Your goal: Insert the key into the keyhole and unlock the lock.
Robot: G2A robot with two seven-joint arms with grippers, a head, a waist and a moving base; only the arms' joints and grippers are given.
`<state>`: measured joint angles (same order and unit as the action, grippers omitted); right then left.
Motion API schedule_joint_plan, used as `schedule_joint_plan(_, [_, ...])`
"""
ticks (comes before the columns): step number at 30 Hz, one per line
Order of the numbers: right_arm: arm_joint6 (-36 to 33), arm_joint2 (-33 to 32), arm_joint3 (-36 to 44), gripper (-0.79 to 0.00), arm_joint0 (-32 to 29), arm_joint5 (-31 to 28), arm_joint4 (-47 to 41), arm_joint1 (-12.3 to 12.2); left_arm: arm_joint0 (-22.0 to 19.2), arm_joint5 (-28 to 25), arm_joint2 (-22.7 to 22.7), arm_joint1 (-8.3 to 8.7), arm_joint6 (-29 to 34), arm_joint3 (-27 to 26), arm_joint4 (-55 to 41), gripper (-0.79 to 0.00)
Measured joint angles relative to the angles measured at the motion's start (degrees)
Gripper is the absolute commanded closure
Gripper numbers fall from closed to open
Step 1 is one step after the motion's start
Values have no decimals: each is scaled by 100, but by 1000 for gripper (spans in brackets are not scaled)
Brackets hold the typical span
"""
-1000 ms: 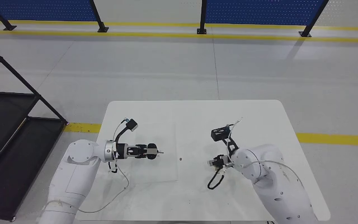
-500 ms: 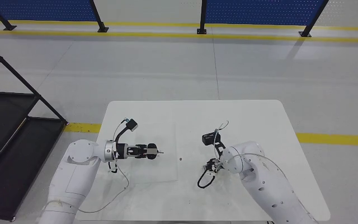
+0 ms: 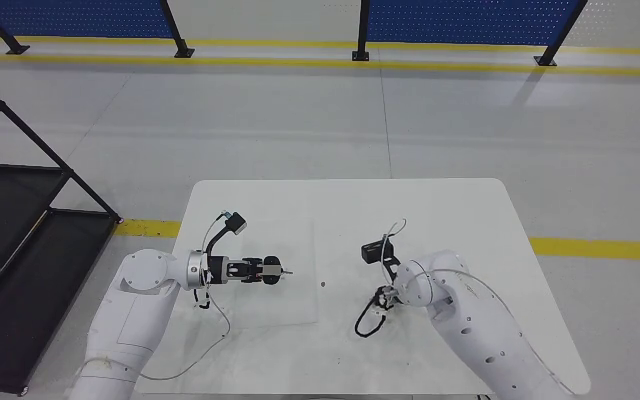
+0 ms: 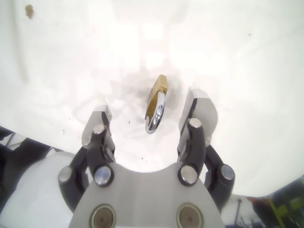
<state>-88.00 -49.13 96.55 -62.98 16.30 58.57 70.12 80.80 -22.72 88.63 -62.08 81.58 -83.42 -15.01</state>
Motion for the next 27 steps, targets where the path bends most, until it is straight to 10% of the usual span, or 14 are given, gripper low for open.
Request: schedule_joint_plan(27, [0, 527, -524, -240, 559, 0, -572, -136, 0, 0, 0, 0, 0, 0, 0, 0])
